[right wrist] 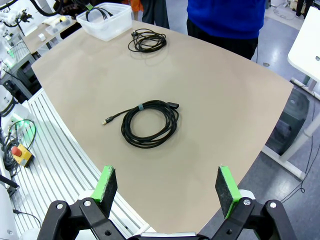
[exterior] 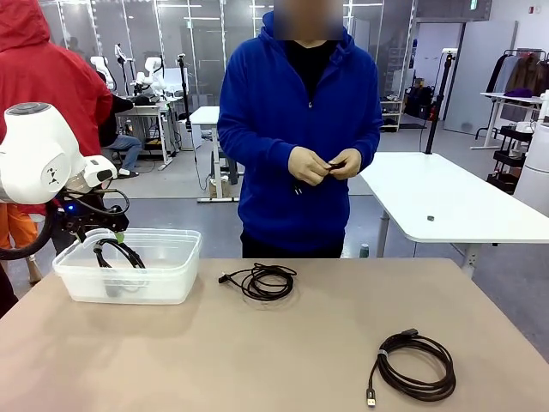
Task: Organize and store the cables.
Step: Place the Power Cable into the Organizing box.
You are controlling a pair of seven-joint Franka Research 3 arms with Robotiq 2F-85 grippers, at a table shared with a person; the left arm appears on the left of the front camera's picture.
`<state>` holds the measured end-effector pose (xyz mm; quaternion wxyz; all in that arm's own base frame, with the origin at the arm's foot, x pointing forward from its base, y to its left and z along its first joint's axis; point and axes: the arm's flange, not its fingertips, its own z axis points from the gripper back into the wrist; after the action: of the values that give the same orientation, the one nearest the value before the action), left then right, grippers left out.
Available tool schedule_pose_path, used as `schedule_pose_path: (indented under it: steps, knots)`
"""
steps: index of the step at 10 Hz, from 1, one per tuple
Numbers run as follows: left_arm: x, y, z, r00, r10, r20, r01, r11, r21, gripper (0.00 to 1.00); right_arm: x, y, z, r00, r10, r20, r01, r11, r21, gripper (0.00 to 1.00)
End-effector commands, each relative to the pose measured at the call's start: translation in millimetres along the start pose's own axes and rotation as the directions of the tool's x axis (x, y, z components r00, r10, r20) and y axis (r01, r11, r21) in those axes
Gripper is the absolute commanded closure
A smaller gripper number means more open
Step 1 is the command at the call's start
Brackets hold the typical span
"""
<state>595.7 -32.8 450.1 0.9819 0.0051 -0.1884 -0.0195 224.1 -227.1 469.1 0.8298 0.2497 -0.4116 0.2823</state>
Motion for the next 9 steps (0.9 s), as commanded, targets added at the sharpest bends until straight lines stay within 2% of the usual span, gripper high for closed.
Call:
schedule_pose_path:
  steps: [1,2,6,8,9]
  knots:
    - [-5.7,4.4,15.3,0.999,-0.034,-0.020,0.032,0.996,-0.083,0.00,-0.9,0.2,-0.2,1.000,0.016,0.010,-0.016,1.000,0.005,0.00]
    - [-16.3,14.0,23.5,0.998,-0.032,-0.049,0.025,0.990,-0.135,0.00,-0.9,0.2,-0.2,1.000,0.016,0.010,-0.016,1.000,0.005,0.00]
    - [-51.1,27.8,43.0,0.991,-0.132,-0.007,0.124,0.948,-0.294,0.00,-0.9,0.2,-0.2,1.000,0.016,0.010,-0.016,1.000,0.005,0.00]
    - [-72.8,51.2,62.2,0.973,-0.229,0.001,0.213,0.905,-0.369,0.00,-0.9,0.2,-0.2,1.000,0.016,0.010,-0.016,1.000,0.005,0.00]
    - [-81.2,68.6,69.5,0.972,-0.236,0.007,0.219,0.892,-0.396,0.00,-0.9,0.2,-0.2,1.000,0.016,0.010,-0.016,1.000,0.005,0.00]
